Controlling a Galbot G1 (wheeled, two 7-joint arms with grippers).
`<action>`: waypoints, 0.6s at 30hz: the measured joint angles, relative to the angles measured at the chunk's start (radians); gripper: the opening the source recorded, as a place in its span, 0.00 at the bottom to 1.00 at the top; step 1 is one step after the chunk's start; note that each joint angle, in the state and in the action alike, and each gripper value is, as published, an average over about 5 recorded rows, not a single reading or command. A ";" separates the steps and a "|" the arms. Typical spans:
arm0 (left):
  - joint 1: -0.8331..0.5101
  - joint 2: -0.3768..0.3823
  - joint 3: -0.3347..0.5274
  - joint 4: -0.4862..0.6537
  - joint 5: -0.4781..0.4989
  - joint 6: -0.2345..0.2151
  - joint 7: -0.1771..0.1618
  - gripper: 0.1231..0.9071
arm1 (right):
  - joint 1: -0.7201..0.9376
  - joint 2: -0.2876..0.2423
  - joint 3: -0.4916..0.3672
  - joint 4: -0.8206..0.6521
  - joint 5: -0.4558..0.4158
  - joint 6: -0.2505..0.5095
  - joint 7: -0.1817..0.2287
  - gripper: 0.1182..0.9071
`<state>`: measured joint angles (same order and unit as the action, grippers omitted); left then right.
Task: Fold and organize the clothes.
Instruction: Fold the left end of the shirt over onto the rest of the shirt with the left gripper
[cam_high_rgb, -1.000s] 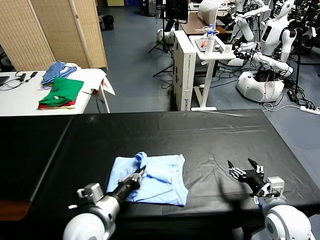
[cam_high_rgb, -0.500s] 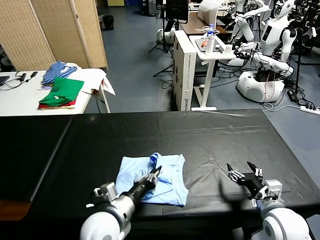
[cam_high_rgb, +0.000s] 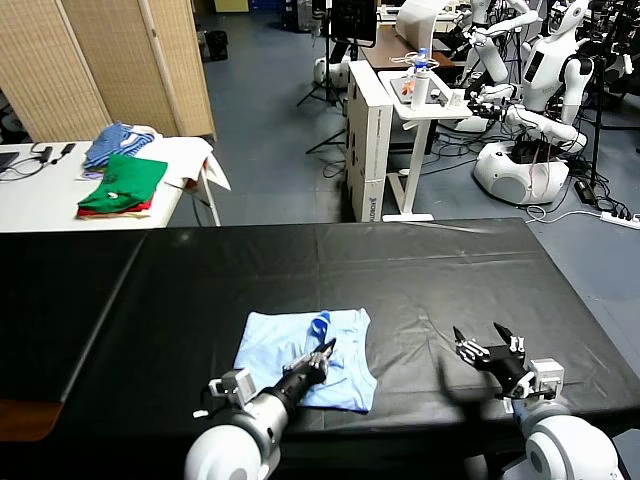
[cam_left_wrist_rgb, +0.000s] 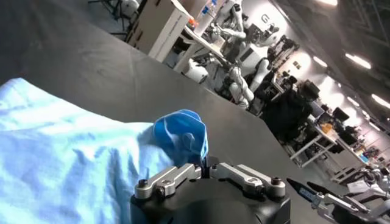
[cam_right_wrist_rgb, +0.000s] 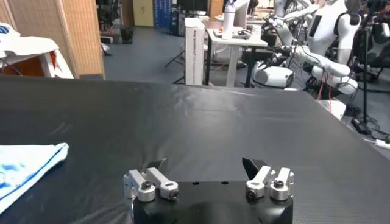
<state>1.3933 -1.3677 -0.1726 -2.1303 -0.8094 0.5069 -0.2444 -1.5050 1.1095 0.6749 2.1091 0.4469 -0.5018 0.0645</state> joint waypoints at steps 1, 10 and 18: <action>-0.001 -0.003 0.002 0.004 0.003 -0.001 0.000 0.06 | 0.001 -0.001 -0.002 0.000 0.000 0.000 0.000 1.00; -0.010 -0.039 0.026 0.043 0.040 -0.013 0.003 0.23 | -0.001 -0.025 -0.035 0.001 -0.001 0.029 -0.042 1.00; -0.026 -0.088 0.040 0.064 0.020 -0.046 0.044 0.85 | 0.008 -0.070 -0.087 0.015 0.019 0.059 -0.077 1.00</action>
<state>1.3676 -1.4559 -0.1322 -2.0660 -0.7895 0.4609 -0.2004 -1.4973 1.0393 0.5874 2.1240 0.4658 -0.4425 -0.0125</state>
